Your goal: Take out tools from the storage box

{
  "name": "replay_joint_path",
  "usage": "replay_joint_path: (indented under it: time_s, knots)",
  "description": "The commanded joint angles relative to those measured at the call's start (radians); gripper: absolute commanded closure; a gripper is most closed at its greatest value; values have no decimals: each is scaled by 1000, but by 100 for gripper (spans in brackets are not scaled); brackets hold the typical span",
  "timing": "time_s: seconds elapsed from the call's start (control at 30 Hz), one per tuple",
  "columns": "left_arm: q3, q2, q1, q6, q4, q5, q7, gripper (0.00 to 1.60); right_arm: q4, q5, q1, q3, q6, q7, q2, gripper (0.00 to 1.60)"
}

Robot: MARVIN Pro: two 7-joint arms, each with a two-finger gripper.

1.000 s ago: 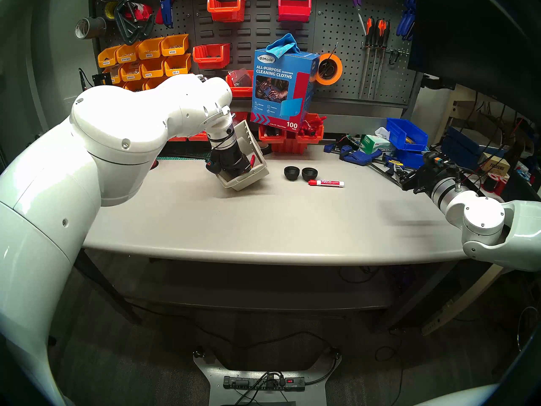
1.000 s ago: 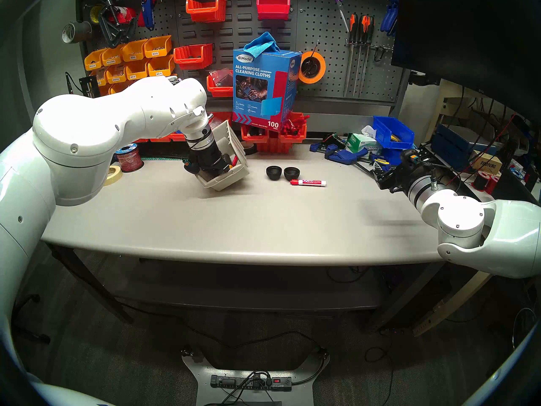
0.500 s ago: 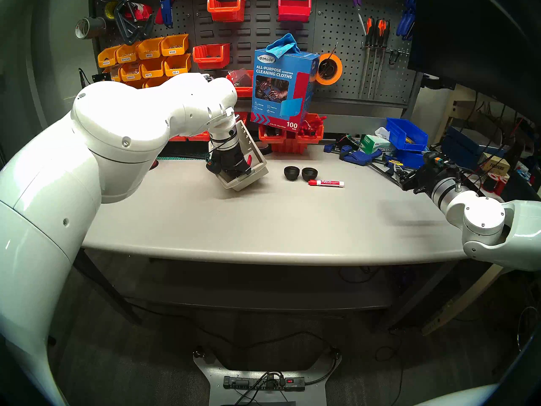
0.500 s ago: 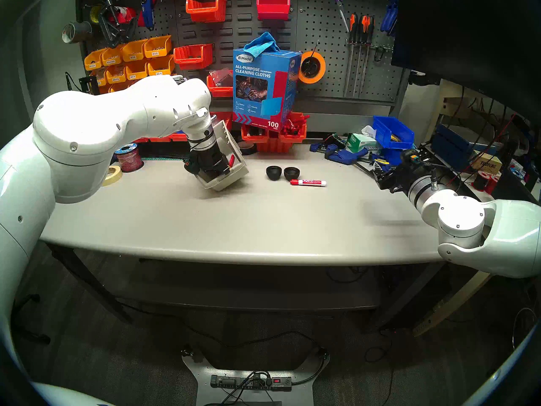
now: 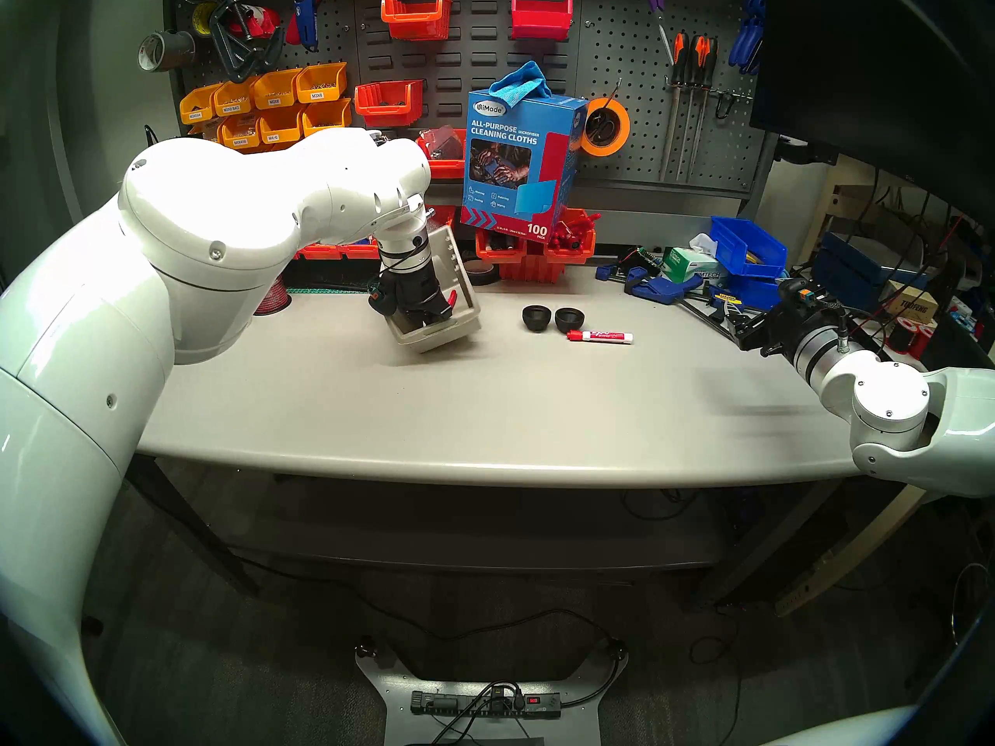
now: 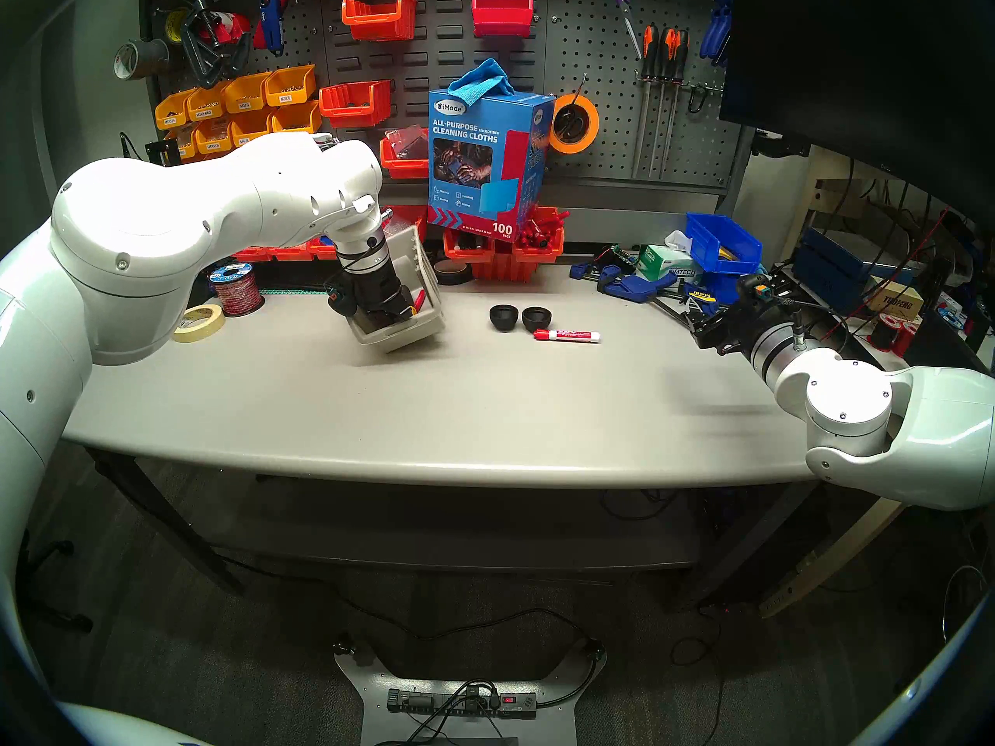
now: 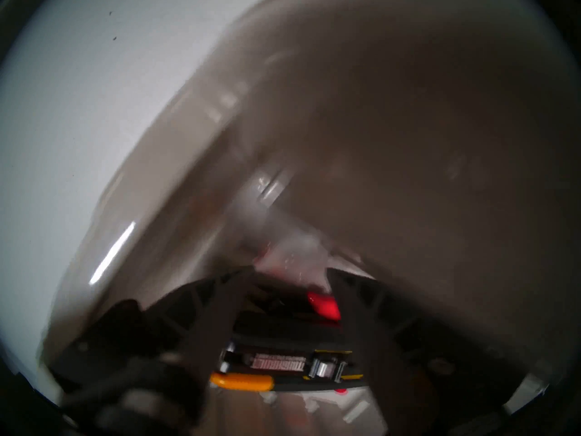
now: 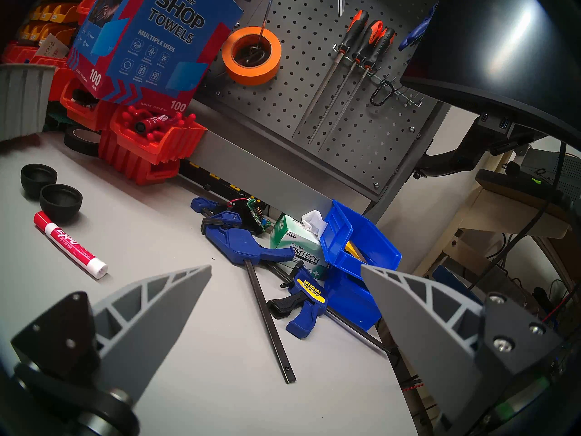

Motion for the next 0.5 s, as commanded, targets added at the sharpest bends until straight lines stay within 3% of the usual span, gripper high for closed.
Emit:
replay_joint_path:
  time_s: [0.0, 0.47]
  knots:
    - [-2, 14, -79, 3, 9, 1, 90, 0, -1, 1, 15, 6, -4, -3, -5, 0]
    - [-3, 34, -80, 5, -15, -8, 110, 0, -2, 4, 18, 0, -9, -4, -11, 0]
